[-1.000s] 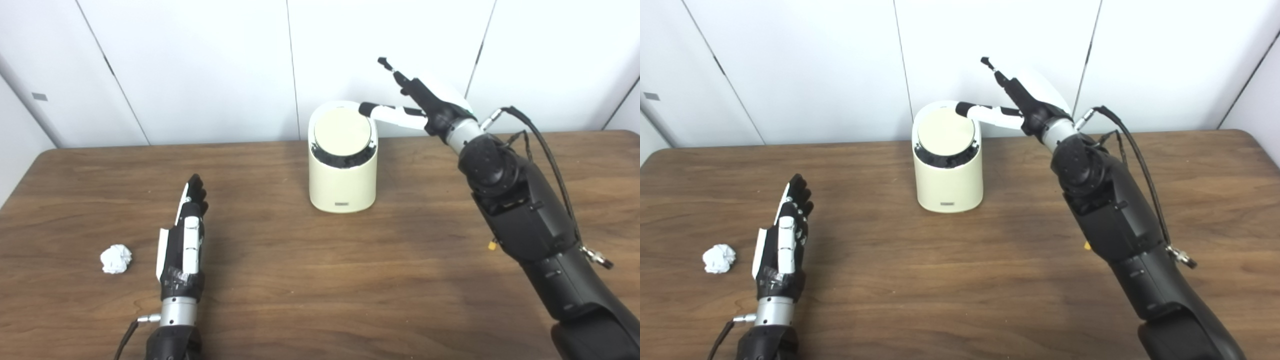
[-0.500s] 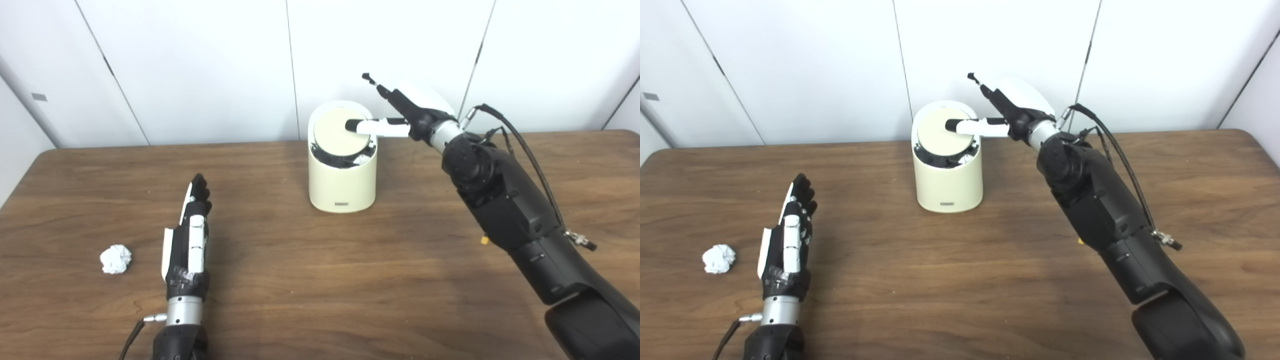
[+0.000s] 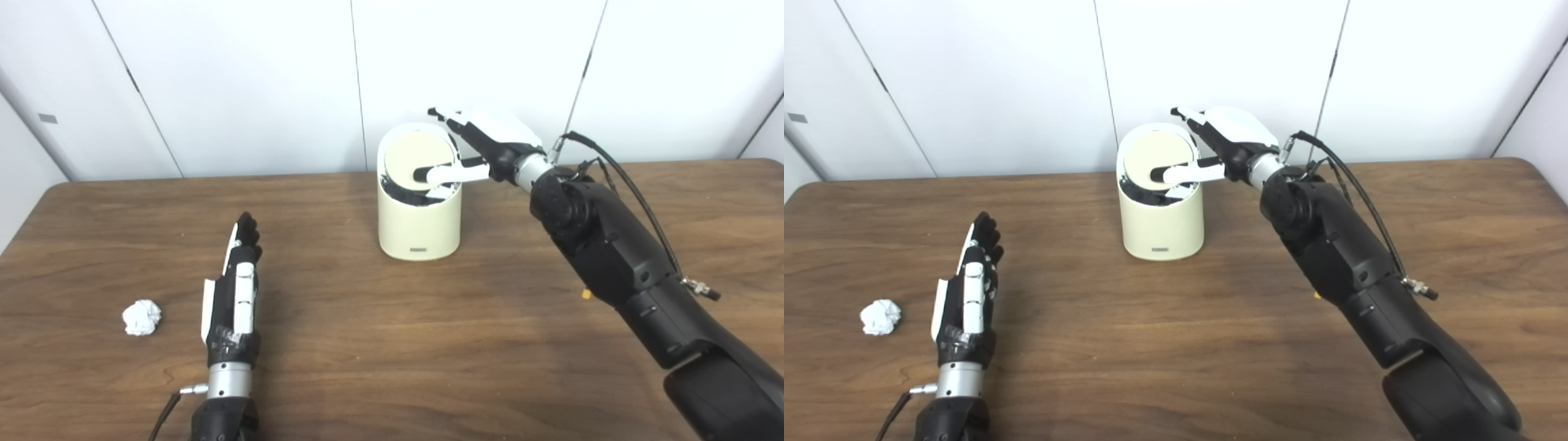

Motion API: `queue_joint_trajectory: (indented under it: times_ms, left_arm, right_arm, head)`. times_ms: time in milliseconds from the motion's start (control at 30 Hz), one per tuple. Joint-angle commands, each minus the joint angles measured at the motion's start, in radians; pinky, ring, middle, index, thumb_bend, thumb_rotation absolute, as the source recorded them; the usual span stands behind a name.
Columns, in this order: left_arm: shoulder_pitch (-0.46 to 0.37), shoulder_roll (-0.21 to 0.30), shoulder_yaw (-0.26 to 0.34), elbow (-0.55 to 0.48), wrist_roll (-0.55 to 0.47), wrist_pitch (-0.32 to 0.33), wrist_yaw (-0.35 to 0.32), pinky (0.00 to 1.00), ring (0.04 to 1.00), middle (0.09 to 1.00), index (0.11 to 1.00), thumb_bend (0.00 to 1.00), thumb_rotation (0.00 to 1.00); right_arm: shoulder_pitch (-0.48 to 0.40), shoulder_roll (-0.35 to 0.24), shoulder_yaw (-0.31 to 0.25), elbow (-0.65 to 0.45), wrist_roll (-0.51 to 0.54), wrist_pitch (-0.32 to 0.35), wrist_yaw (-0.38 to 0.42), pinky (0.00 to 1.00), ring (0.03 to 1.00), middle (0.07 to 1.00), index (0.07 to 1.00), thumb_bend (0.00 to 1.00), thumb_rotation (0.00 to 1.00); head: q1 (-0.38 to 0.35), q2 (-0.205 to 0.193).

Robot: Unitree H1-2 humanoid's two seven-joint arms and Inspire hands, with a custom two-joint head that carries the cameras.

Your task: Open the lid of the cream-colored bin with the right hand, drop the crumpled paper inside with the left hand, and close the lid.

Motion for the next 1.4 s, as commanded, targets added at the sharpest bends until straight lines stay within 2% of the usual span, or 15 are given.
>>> queue_joint_trajectory:
  times_ms: [0, 433, 900, 1067, 1167, 1367]
  left_arm:
    - [0.031, -0.038, -0.024, 0.061, -0.005, -0.018, 0.003, 1.0, 1.0, 0.992, 1.0, 0.43, 0.9]
    - [0.031, -0.038, -0.031, 0.059, 0.009, -0.012, 0.015, 1.0, 1.0, 0.992, 1.0, 0.44, 0.91]
    - [0.039, -0.042, -0.033, 0.037, -0.016, -0.008, 0.01, 1.0, 1.0, 0.995, 1.0, 0.43, 0.94]
    - [0.039, -0.036, -0.034, 0.038, -0.024, -0.014, 0.004, 1.0, 1.0, 0.997, 1.0, 0.42, 0.99]
    - [0.04, -0.037, -0.033, 0.037, -0.032, -0.012, 0.001, 1.0, 1.0, 0.993, 1.0, 0.41, 1.0]
    - [0.04, -0.035, -0.032, 0.04, -0.041, -0.018, -0.004, 1.0, 1.0, 0.998, 1.0, 0.41, 0.97]
  right_arm:
    - [-0.071, 0.003, -0.005, -0.017, -0.014, -0.031, -0.018, 0.97, 0.967, 0.933, 0.957, 0.71, 0.81]
    - [-0.08, 0.001, -0.014, -0.01, -0.017, -0.015, 0.002, 0.98, 0.984, 0.944, 0.961, 0.71, 0.82]
    - [-0.077, 0.012, -0.015, 0.012, -0.029, -0.023, -0.024, 0.96, 0.973, 0.938, 0.954, 0.69, 0.81]
    - [-0.077, 0.01, -0.005, 0.025, -0.051, -0.048, -0.061, 0.96, 0.961, 0.927, 0.945, 0.69, 0.69]
    - [-0.075, 0.006, 0.005, 0.029, -0.071, -0.06, -0.082, 0.99, 0.972, 0.93, 0.951, 0.7, 0.61]
    - [-0.069, 0.0, 0.02, 0.033, -0.108, -0.074, -0.125, 1.0, 0.983, 0.931, 0.963, 0.73, 0.52]
  head:
    - [-0.001, 0.003]
    - [0.001, 0.007]
    - [-0.001, 0.005]
    - [-0.003, 0.005]
    - [-0.004, 0.006]
    - [-0.004, 0.005]
